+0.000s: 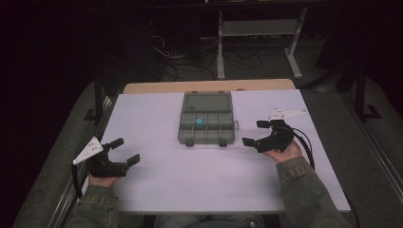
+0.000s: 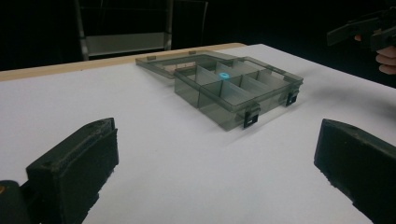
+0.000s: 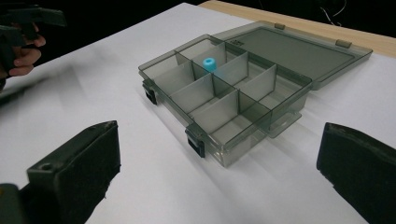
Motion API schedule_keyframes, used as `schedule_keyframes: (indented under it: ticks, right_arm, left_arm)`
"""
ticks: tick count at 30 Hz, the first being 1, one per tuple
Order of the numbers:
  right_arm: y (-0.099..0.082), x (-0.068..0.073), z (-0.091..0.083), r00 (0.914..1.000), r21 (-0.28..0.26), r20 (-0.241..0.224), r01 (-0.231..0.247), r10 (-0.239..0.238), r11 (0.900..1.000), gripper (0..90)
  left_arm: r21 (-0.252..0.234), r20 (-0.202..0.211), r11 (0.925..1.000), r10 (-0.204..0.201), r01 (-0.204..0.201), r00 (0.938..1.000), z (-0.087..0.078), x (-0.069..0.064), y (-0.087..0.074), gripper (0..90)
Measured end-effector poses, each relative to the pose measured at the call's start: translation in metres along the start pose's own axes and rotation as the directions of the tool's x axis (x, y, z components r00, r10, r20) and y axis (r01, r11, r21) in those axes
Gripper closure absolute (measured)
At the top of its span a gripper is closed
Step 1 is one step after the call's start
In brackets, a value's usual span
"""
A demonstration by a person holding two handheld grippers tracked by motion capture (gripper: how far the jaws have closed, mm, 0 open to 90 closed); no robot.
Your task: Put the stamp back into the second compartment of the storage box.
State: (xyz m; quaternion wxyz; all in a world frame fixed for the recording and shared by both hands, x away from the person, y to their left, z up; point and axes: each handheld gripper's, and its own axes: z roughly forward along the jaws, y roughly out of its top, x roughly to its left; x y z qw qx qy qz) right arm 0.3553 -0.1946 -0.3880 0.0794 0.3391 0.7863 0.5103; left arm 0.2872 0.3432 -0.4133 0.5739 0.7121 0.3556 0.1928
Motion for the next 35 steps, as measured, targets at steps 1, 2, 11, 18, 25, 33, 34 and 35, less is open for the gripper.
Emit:
schedule_keyframes:
  ticks: [1,2,11,18,25,33,34,35]
  right_arm:
    - [-0.001,0.001,-0.001,1.0000,0.000,0.002,-0.004,0.004,1.0000,0.0]
    - [-0.002,0.001,-0.001,1.0000,-0.001,0.003,-0.005,0.005,1.0000,0.0]
    - [-0.010,0.004,-0.007,1.0000,-0.004,0.008,-0.002,0.002,1.0000,0.0]
    - [-0.019,0.006,-0.015,0.9999,-0.031,0.009,-0.011,0.011,0.9995,0.0]
    - [-0.030,0.002,-0.023,0.9992,-0.051,0.025,-0.030,0.031,0.9983,0.0]
    - [-0.035,0.000,-0.028,0.9984,-0.070,0.034,-0.042,0.045,0.9967,0.0]
    - [-0.035,0.000,-0.028,0.9984,-0.071,0.035,-0.042,0.045,0.9966,0.0]
    - [-0.035,0.000,-0.028,0.9983,-0.072,0.036,-0.043,0.046,0.9964,0.0]
  left_arm:
    - [0.000,0.000,1.0000,0.000,0.000,1.0000,0.000,0.000,0.000,0.0]
    - [0.000,-0.001,1.0000,-0.001,0.001,1.0000,0.000,0.000,0.000,0.0]
    - [-0.003,-0.002,1.0000,-0.005,0.005,1.0000,0.000,0.000,0.000,0.0]
    - [-0.007,-0.001,1.0000,-0.004,0.004,1.0000,0.000,-0.001,0.000,0.0]
    - [-0.008,0.003,0.9999,-0.011,0.011,0.9999,-0.001,-0.001,0.000,0.0]
    - [0.002,0.006,1.0000,0.005,-0.005,1.0000,-0.001,-0.001,0.001,0.0]
    - [0.004,0.005,1.0000,0.007,-0.007,1.0000,-0.001,0.000,0.001,0.0]
    - [0.003,0.005,1.0000,0.006,-0.006,1.0000,-0.001,0.000,0.001,0.0]
